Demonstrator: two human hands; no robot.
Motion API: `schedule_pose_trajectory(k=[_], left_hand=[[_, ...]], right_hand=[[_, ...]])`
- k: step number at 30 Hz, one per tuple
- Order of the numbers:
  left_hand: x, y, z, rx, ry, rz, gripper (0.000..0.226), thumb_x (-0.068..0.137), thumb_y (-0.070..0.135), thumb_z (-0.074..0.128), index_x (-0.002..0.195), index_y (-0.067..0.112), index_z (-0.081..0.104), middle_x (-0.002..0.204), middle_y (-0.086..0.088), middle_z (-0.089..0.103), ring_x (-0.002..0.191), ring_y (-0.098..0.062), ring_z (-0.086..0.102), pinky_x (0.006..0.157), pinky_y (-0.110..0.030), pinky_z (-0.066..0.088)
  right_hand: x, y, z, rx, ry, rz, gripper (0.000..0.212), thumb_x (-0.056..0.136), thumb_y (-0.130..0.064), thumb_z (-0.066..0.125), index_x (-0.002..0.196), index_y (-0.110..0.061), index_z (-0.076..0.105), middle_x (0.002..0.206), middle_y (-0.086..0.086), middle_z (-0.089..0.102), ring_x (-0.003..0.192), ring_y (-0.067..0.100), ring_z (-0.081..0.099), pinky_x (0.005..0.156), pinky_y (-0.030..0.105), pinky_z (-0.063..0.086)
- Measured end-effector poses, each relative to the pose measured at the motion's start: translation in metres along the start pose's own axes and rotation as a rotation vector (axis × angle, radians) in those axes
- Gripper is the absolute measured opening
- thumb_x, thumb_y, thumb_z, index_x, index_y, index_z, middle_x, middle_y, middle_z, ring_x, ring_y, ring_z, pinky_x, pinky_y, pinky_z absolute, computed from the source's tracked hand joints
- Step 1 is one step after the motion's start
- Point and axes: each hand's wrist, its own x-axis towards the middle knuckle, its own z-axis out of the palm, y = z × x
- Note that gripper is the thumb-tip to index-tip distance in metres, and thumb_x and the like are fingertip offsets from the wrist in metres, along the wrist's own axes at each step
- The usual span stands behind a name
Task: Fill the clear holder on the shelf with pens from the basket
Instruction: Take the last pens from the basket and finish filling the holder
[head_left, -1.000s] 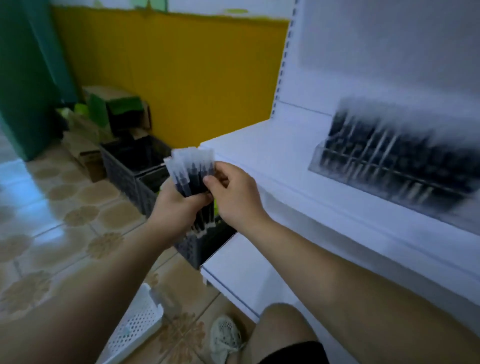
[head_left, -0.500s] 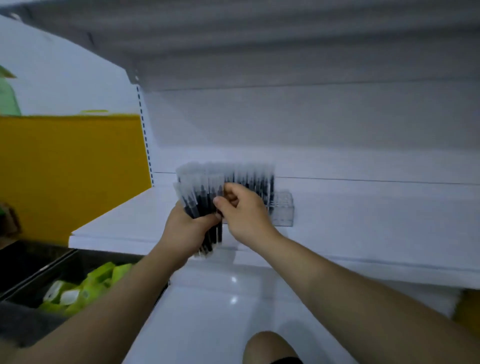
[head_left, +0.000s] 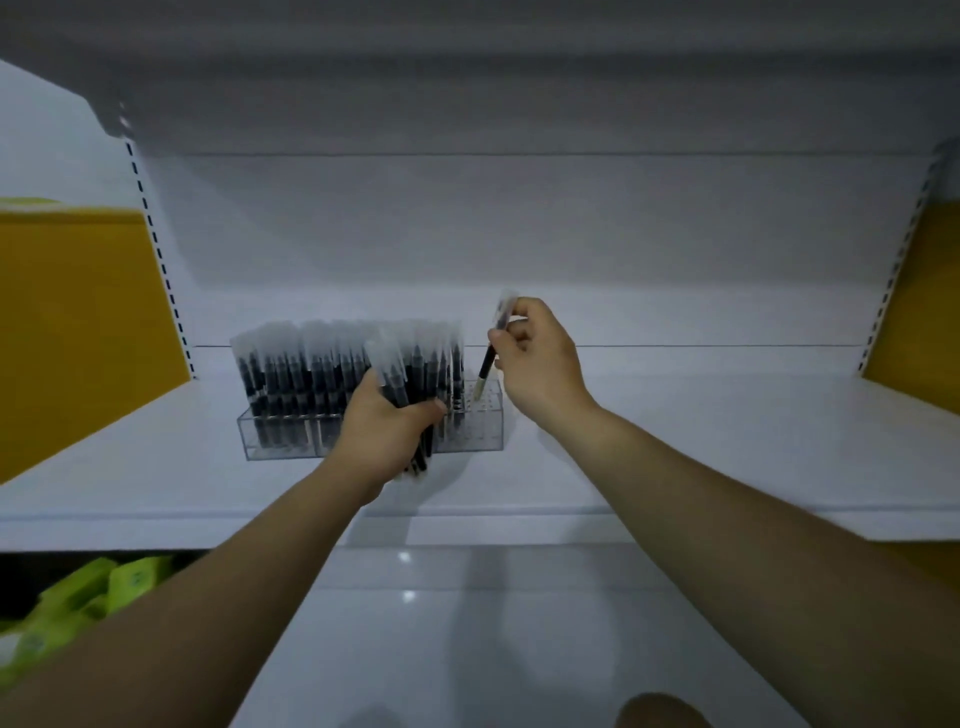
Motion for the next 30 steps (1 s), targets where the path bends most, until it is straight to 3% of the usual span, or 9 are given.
schedule_pose_trajectory(k=[5, 9, 11, 13, 18, 22, 27, 30], left_hand=[[0.006, -0.004, -0.004, -0.02, 0.007, -0.028, 0.055, 0.084, 0.009, 0.072, 0.132, 0.009, 0.046, 0.121, -0.005, 0.06, 0.11, -0.023, 0.057, 0.09, -0.029, 0.041], [0.009, -0.005, -0.007, -0.034, 0.004, -0.047, 0.065, 0.086, 0.011, 0.07, 0.141, 0.011, 0.034, 0.135, -0.003, 0.05, 0.127, -0.029, 0.047, 0.099, -0.032, 0.039], [0.01, -0.007, -0.008, -0.044, 0.0, -0.045, 0.065, 0.087, 0.009, 0.068, 0.142, 0.011, 0.033, 0.126, 0.0, 0.052, 0.121, -0.025, 0.05, 0.097, -0.029, 0.038], [0.011, -0.008, -0.009, -0.035, -0.01, -0.041, 0.058, 0.087, 0.008, 0.068, 0.137, 0.011, 0.039, 0.118, 0.001, 0.055, 0.107, -0.02, 0.053, 0.093, -0.027, 0.038], [0.014, -0.013, -0.011, -0.039, -0.013, -0.041, 0.048, 0.085, 0.008, 0.07, 0.128, 0.012, 0.048, 0.104, 0.005, 0.062, 0.099, -0.02, 0.059, 0.088, -0.03, 0.043], [0.016, -0.015, -0.013, -0.051, -0.015, -0.023, 0.043, 0.086, 0.007, 0.069, 0.124, 0.014, 0.051, 0.104, 0.004, 0.062, 0.098, -0.018, 0.06, 0.086, -0.028, 0.043], [0.019, -0.017, -0.013, -0.069, -0.018, -0.02, 0.042, 0.085, 0.007, 0.07, 0.122, 0.014, 0.051, 0.107, 0.002, 0.063, 0.093, -0.014, 0.061, 0.085, -0.028, 0.043], [0.02, -0.017, -0.012, -0.077, -0.025, -0.021, 0.037, 0.086, 0.005, 0.069, 0.114, 0.018, 0.049, 0.097, 0.01, 0.06, 0.085, -0.005, 0.058, 0.081, -0.025, 0.042]], right_hand=[[0.022, 0.012, 0.016, 0.005, -0.005, 0.053, 0.011, 0.097, -0.014, 0.05, 0.097, -0.025, 0.05, 0.09, 0.002, 0.061, 0.091, 0.028, 0.063, 0.086, 0.049, 0.054], [0.029, 0.019, 0.026, -0.014, -0.048, 0.065, 0.012, 0.097, -0.013, 0.049, 0.098, -0.025, 0.05, 0.088, 0.001, 0.061, 0.091, 0.03, 0.064, 0.077, 0.041, 0.056], [0.032, 0.02, 0.028, -0.056, -0.065, 0.041, 0.011, 0.098, -0.012, 0.047, 0.098, -0.023, 0.05, 0.087, 0.005, 0.061, 0.092, 0.033, 0.063, 0.066, 0.036, 0.051], [0.034, 0.019, 0.03, -0.093, -0.081, 0.014, 0.012, 0.098, -0.012, 0.047, 0.099, -0.024, 0.05, 0.088, 0.008, 0.061, 0.091, 0.034, 0.063, 0.071, 0.039, 0.054], [0.04, 0.017, 0.034, -0.162, -0.127, -0.022, 0.013, 0.097, -0.013, 0.048, 0.105, -0.022, 0.053, 0.084, 0.004, 0.06, 0.074, 0.023, 0.059, 0.056, 0.025, 0.045], [0.037, 0.026, 0.039, -0.209, -0.168, -0.003, 0.013, 0.097, -0.012, 0.048, 0.107, -0.018, 0.055, 0.077, 0.001, 0.056, 0.063, 0.016, 0.051, 0.052, 0.023, 0.041], [0.039, 0.037, 0.048, -0.318, -0.173, 0.081, 0.012, 0.098, -0.017, 0.049, 0.108, -0.012, 0.053, 0.096, 0.01, 0.062, 0.075, 0.023, 0.056, 0.057, 0.028, 0.045], [0.04, 0.04, 0.05, -0.489, -0.233, 0.132, 0.021, 0.096, -0.02, 0.052, 0.111, -0.004, 0.054, 0.107, 0.013, 0.061, 0.092, 0.03, 0.059, 0.075, 0.036, 0.05]])
